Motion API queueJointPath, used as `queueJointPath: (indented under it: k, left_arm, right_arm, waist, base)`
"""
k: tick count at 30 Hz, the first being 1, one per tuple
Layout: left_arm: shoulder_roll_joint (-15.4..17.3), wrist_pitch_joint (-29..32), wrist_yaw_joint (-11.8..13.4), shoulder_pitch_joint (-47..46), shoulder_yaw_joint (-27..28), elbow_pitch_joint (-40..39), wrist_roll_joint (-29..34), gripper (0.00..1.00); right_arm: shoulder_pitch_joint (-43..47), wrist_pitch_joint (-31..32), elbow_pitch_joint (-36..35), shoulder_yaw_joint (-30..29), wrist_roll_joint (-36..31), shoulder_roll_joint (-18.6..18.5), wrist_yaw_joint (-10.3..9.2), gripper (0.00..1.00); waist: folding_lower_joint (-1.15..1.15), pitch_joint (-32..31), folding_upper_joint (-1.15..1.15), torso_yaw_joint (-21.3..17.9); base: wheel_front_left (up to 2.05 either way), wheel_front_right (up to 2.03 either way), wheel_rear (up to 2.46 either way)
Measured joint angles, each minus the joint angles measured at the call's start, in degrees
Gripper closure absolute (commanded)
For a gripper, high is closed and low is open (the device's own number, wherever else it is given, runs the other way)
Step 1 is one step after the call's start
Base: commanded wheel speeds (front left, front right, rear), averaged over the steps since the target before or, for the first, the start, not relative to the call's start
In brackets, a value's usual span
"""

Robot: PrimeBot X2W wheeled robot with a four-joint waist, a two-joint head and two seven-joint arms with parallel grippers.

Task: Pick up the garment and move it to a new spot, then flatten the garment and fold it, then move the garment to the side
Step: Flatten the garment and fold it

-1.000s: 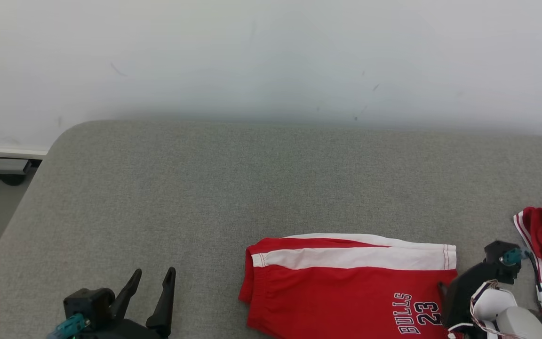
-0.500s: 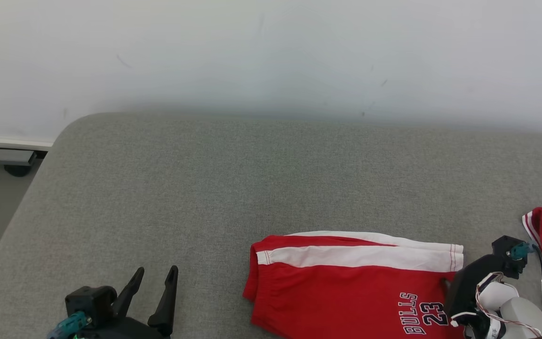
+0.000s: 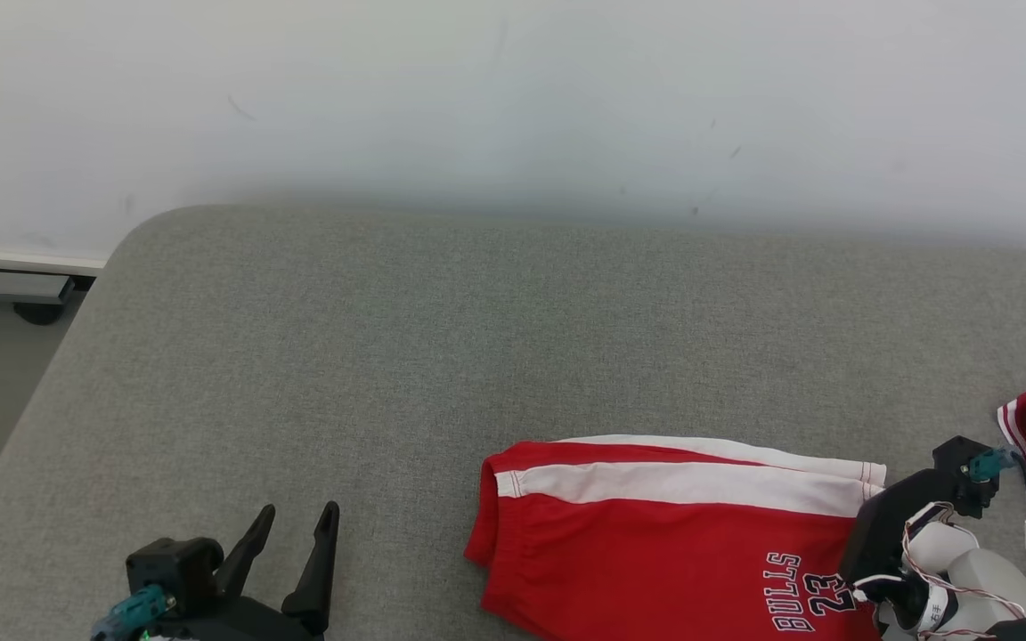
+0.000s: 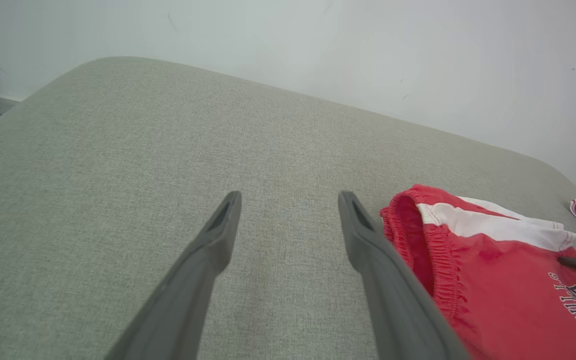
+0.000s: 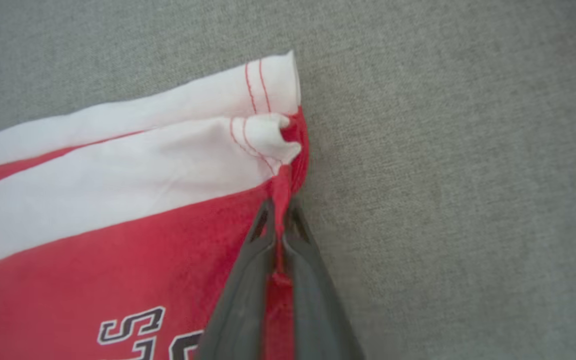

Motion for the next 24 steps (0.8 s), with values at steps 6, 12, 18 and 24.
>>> queueJointPath:
  k: [6,12,18,24]
  left_arm:
    - [-0.08,0.38,0.0,-0.01,0.03,0.01,0.0,0.0]
    - [-0.22,0.4,0.0,-0.01,0.13,0.02,-0.01,0.0]
    - [-0.24,0.38,0.0,0.19,0.57,0.03,-0.05,0.0]
    - [-0.25,0.37,0.0,0.31,1.08,0.12,-0.05,0.0]
  right_arm:
    - [-0.4,-0.04,0.73,0.4,-0.04,-0.64,0.57,1.0]
    - [-0.63,-0.07,0.81,0.73,-0.78,-3.01,1.2,1.0]
    - [0.47,-0.05,-0.66,2.05,-3.63,-7.15,1.58,1.0]
    - [0.85,0.0,-4.53,4.08,-4.63,-6.69,1.82,1.0]
  waist:
    - [0.0,-0.08,0.0,0.01]
    - [0.0,-0.35,0.0,-0.18]
    - [0.0,-0.68,0.0,-0.48]
    - [0.0,-1.19,0.0,-0.82]
  base:
    - [0.0,0.0,0.0]
    - [0.0,0.0,0.0]
    - [0.0,0.0,0.0]
    - [0.0,0.0,0.0]
